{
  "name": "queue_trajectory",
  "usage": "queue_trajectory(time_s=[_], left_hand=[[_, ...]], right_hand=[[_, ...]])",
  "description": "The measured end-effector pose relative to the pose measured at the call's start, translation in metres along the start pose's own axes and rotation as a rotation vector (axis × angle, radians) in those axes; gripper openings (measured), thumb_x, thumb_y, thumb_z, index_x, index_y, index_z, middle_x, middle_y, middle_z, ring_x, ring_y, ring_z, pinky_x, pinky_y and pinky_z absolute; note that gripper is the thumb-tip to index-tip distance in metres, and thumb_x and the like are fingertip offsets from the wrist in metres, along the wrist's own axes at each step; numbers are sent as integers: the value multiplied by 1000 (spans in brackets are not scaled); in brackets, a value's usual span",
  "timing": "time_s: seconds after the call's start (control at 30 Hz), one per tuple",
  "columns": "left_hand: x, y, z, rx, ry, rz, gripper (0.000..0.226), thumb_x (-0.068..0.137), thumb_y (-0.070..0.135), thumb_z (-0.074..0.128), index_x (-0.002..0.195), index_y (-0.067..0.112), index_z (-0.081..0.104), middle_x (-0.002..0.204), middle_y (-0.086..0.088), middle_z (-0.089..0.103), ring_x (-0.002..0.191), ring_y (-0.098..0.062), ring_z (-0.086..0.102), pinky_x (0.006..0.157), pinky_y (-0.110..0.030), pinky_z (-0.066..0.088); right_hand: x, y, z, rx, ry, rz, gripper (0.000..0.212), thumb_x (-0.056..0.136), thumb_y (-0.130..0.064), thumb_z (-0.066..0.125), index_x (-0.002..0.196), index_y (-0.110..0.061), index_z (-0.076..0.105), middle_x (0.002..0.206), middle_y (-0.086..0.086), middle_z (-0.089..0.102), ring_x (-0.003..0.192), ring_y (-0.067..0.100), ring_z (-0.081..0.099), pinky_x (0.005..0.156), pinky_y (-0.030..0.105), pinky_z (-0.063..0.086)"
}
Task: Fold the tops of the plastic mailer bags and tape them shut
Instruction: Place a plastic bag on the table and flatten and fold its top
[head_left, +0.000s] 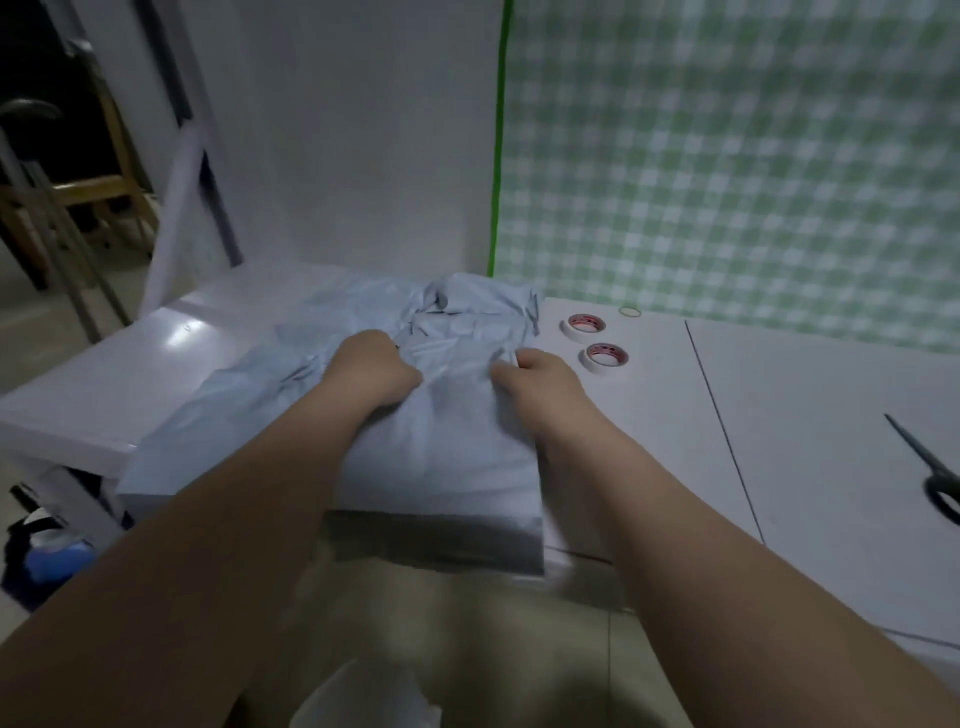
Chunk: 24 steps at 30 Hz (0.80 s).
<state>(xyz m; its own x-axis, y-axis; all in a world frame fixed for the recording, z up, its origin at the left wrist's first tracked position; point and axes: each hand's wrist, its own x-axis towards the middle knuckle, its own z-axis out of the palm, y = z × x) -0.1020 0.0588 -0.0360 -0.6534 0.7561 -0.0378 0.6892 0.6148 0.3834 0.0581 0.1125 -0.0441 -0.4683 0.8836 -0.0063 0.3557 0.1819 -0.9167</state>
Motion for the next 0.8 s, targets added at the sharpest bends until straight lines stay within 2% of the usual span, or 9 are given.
queue_trajectory(time_s=[0.13,0.2,0.27,0.3,0.43,0.53,0.6,0.7,0.8], left_hand=[[-8,17,-15,-36,-110,26,17,91,19,56,87,3,59,106,-19,63,90,-32,59,71,-32,42],[-17,29,-18,-156,-175,86,15,93,13,51,83,5,59,83,-16,59,66,-24,58,54,-29,42],[-28,47,-22,-273,-257,144,27,92,7,46,65,9,48,60,-11,49,41,-12,45,37,-16,32],[-32,58,-21,-274,-283,180,32,93,7,45,61,12,43,60,-11,47,42,-10,43,35,-14,29],[-48,109,-10,-332,-339,333,25,101,31,40,93,13,55,112,-11,60,79,-14,50,51,-17,34],[-53,142,9,-431,-458,312,25,95,45,48,96,24,61,105,7,61,85,-6,55,65,-13,40],[-51,159,25,-596,-563,244,29,96,35,50,112,15,63,114,-1,64,108,-17,58,85,-19,43],[-47,180,51,-907,-769,271,25,93,6,49,112,14,64,106,5,67,113,-16,57,86,-19,48],[-36,200,72,-858,-816,399,55,77,1,56,127,25,60,128,6,59,120,-15,54,106,-31,40]], right_hand=[[1,-18,-25,375,-112,76,12,86,-21,49,91,-14,56,88,12,59,84,25,59,80,42,51],[-3,-24,-47,429,-106,87,16,92,-26,48,93,-19,63,93,4,65,88,22,63,81,33,54],[-8,-25,-72,389,-34,60,16,95,-32,49,94,-25,62,92,-4,63,83,10,62,65,15,53],[-12,-25,-85,400,-3,48,13,97,-30,48,96,-27,60,88,-7,62,75,4,60,55,9,49],[-24,-12,-134,453,134,68,18,97,-27,49,114,-24,56,87,-9,63,66,-2,58,50,8,46],[-28,3,-170,512,235,77,17,98,-26,49,114,-24,55,78,-12,59,47,-7,58,42,7,42],[-28,11,-189,481,299,102,30,98,-28,49,124,-16,57,86,-14,58,51,-4,58,42,4,41],[-23,29,-211,484,344,122,37,98,-28,49,131,-12,54,89,-13,58,62,-3,54,44,4,42],[-11,43,-232,397,401,198,40,99,-30,46,135,-14,49,115,-3,60,90,7,57,69,12,42]])
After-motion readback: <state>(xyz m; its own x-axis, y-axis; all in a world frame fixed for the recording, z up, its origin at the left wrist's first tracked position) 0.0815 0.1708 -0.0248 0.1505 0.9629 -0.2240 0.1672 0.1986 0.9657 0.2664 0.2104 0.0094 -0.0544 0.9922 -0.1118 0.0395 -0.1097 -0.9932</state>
